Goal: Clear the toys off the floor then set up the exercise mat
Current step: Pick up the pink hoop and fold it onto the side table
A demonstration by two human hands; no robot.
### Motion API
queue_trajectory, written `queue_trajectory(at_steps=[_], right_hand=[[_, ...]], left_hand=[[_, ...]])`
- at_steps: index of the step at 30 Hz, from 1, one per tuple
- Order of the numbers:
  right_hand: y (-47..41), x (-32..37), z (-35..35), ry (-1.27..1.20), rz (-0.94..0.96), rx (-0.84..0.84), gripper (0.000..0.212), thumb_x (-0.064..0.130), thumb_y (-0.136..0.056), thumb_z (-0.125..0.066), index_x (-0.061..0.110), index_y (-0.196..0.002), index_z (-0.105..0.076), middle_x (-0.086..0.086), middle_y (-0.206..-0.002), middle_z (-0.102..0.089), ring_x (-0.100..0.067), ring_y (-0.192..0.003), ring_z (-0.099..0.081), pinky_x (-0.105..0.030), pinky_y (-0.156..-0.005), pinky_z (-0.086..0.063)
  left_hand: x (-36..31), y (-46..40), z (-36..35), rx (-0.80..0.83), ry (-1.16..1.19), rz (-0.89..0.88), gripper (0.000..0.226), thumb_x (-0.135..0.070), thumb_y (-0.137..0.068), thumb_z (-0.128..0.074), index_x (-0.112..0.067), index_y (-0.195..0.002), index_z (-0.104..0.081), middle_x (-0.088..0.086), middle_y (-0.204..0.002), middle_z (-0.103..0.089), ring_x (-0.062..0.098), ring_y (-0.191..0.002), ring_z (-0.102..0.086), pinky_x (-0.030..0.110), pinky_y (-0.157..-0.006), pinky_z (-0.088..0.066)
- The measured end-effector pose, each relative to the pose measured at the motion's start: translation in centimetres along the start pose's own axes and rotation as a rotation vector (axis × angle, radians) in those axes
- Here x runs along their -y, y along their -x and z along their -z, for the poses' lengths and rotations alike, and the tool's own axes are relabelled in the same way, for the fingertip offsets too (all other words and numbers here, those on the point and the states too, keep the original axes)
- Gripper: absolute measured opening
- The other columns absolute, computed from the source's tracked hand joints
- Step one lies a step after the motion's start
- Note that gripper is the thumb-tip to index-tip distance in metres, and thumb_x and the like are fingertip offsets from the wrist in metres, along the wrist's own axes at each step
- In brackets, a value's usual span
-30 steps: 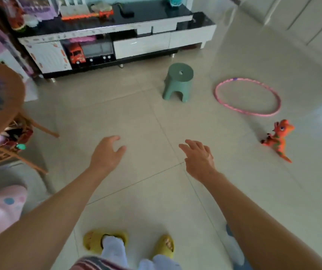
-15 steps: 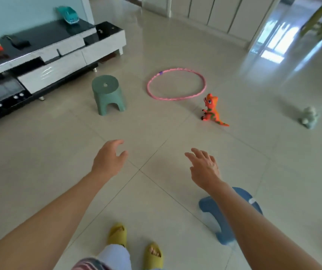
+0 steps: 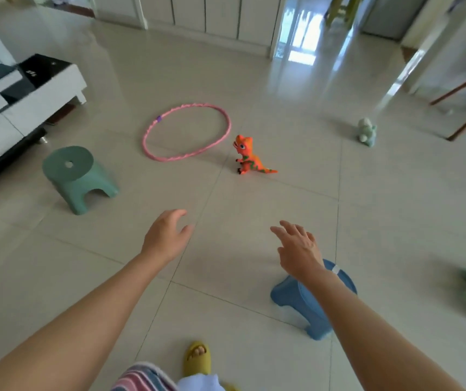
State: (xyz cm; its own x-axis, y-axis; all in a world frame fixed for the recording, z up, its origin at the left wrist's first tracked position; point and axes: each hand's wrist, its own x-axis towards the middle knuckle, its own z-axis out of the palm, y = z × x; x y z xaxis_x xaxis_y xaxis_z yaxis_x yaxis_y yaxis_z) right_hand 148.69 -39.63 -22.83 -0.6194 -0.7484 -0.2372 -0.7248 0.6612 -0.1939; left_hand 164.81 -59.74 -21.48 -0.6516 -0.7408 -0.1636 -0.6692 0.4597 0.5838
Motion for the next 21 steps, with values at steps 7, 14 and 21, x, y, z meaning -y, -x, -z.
queue_trajectory(at_steps=[7,14,21], right_hand=[[-3.9,0.0,1.1,-0.027,-0.076,-0.017,0.054,0.012,-0.094,-0.043,0.024,-0.144,-0.027,0.001,-0.155,-0.019,-0.019,-0.140,-0.019,-0.032,-0.111,-0.017],[-9.9,-2.3,2.1,-0.046,-0.091,0.006,0.053,0.014,-0.094,-0.044,0.025,-0.144,-0.027,0.002,-0.155,-0.018,-0.018,-0.141,-0.019,-0.031,-0.112,-0.017],[-21.6,-7.1,5.5,-0.064,-0.008,0.002,0.053,0.013,-0.094,-0.044,0.024,-0.144,-0.029,0.002,-0.155,-0.020,-0.019,-0.141,-0.019,-0.031,-0.111,-0.015]], left_hand=[[-1.3,-6.4,0.6,0.051,-0.039,-0.063,0.043,-0.016,-0.089,-0.058,-0.004,-0.130,-0.051,0.015,-0.135,-0.051,0.027,-0.126,-0.047,0.029,-0.101,-0.033],[-3.4,-12.4,-0.5,0.089,-0.062,-0.066,0.042,-0.016,-0.088,-0.058,-0.004,-0.128,-0.052,0.015,-0.133,-0.052,0.027,-0.125,-0.047,0.028,-0.100,-0.034],[-7.3,-21.7,-2.2,0.013,-0.048,0.001,0.041,-0.014,-0.087,-0.059,-0.002,-0.127,-0.053,0.017,-0.132,-0.053,0.028,-0.124,-0.048,0.030,-0.101,-0.034]])
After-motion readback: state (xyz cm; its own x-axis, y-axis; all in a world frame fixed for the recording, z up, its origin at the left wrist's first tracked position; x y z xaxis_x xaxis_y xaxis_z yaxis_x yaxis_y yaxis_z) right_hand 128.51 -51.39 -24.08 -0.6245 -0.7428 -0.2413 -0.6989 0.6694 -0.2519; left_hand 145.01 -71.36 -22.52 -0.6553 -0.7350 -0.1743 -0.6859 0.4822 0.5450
